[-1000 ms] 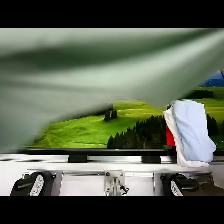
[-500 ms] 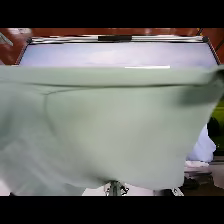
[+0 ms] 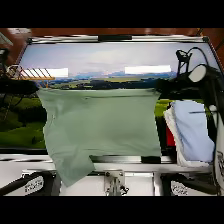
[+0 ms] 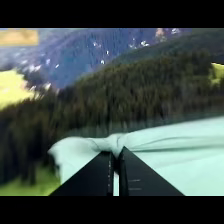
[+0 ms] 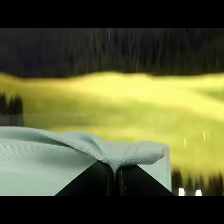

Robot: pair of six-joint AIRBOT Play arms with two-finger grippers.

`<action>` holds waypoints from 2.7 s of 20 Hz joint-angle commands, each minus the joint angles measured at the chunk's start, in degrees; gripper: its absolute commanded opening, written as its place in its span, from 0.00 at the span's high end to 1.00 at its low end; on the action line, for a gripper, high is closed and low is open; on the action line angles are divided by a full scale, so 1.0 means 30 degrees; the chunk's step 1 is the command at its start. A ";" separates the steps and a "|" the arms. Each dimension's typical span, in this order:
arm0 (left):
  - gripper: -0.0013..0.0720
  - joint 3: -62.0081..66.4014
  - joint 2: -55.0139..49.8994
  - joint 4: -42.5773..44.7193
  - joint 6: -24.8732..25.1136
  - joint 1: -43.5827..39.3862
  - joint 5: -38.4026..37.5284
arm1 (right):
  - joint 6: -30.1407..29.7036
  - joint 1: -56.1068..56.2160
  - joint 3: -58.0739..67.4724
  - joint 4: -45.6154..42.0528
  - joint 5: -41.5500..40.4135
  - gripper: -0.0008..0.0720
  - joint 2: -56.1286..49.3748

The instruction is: Fold the shirts.

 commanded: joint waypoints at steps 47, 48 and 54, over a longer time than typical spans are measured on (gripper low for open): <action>0.54 0.4881 -0.9661 0.2645 -0.4248 -0.1552 -0.9464 | 0.2412 -0.0517 0.2783 -0.0765 0.8612 0.31 -0.6696; 0.51 0.4881 -0.9449 0.2645 -0.4240 -0.1545 -0.9464 | 0.1938 -0.0561 0.2820 -0.0911 0.9194 0.29 -0.6521; 0.06 0.4240 -0.6594 0.2135 -0.4546 -0.0874 -1.0761 | 0.0488 -0.1668 0.2827 -0.3993 1.1985 0.29 -0.3432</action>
